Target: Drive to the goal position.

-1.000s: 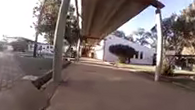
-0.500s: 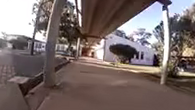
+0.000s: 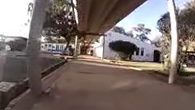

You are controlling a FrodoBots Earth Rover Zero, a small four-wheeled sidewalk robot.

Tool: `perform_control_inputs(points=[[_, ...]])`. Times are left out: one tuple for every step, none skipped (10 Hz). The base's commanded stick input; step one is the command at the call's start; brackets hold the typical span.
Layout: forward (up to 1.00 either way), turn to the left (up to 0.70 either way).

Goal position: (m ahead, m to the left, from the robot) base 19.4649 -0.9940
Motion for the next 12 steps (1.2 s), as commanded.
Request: perform_control_inputs(points=[[0.7, 0.3], [0.7, 0.24], [0.7, 0.07], [0.7, 0.0], [0.7, 0.0], [0.7, 0.0], [0.7, 0.0], [0.7, 0.0], [0.7, 0.0], [0.7, 0.0], [0.7, 0.0], [0.7, 0.0]])
